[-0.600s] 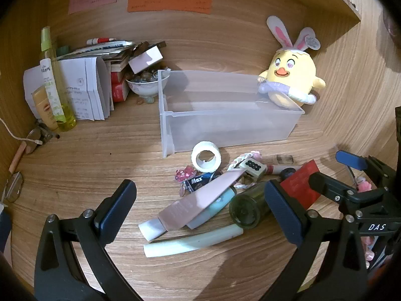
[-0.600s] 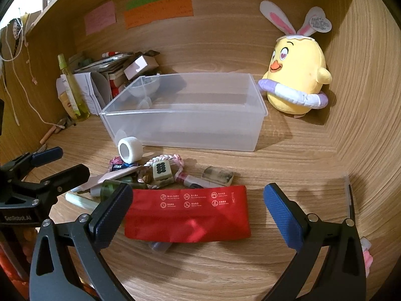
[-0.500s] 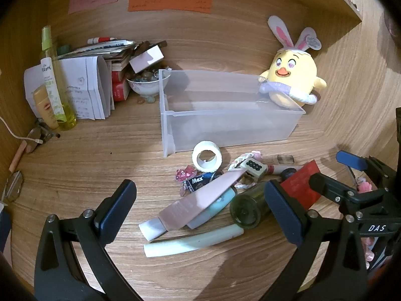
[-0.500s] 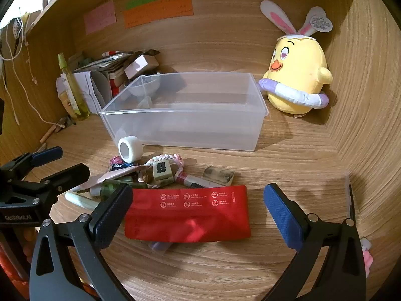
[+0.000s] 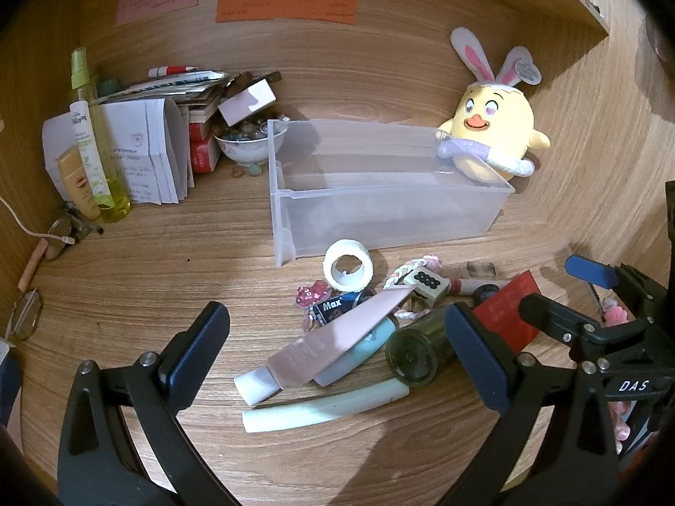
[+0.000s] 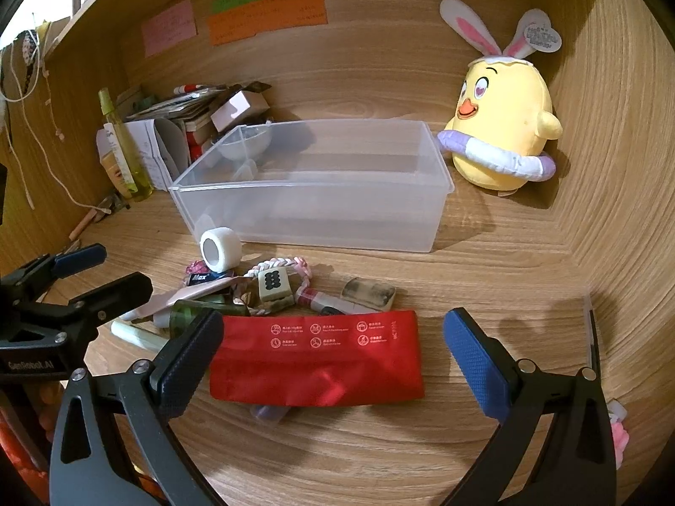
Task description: Organize objects
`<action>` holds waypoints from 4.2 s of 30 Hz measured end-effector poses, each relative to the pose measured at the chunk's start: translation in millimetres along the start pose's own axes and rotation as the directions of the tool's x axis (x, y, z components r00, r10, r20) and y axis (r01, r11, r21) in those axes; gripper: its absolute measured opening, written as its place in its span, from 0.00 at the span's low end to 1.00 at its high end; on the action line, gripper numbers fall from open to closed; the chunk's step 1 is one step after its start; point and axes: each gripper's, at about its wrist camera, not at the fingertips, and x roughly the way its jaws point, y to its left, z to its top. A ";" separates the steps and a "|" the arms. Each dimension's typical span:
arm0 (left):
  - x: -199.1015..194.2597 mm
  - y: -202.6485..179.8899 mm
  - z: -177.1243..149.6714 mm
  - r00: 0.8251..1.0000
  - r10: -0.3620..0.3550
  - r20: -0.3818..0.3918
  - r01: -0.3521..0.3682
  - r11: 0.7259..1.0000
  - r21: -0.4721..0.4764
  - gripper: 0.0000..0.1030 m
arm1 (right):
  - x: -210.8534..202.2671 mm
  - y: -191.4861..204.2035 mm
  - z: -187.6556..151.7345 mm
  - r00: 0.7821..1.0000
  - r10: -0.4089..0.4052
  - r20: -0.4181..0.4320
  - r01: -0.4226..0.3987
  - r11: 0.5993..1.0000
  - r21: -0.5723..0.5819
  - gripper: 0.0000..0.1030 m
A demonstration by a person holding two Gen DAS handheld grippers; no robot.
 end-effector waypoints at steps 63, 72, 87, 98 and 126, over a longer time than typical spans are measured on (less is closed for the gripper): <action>96.8 5.2 40.6 0.972 -0.083 -0.221 0.086 0.996 0.001 0.65 | 40.0 -4.6 -4.8 0.991 -0.034 -0.132 0.006 0.978 -0.207 1.00; 106.0 3.9 38.9 0.965 -0.110 -0.237 0.113 0.994 -0.001 0.37 | 57.5 -2.9 9.2 0.986 -0.036 -0.163 -0.006 0.969 -0.248 1.00; 66.9 2.6 43.2 0.990 -0.096 -0.107 0.102 0.993 0.055 0.37 | 60.5 -49.4 11.3 0.978 0.076 -0.194 -0.081 0.997 -0.018 0.84; 44.4 8.0 47.7 0.995 -0.088 -0.051 0.089 0.996 0.028 0.37 | 53.3 -59.4 3.7 0.980 0.058 -0.190 -0.061 0.998 -0.012 0.69; 10.5 16.1 82.5 0.993 -0.065 0.097 0.064 0.998 0.015 0.37 | 8.3 -40.7 7.1 0.998 -0.052 -0.047 0.044 0.986 -0.158 0.50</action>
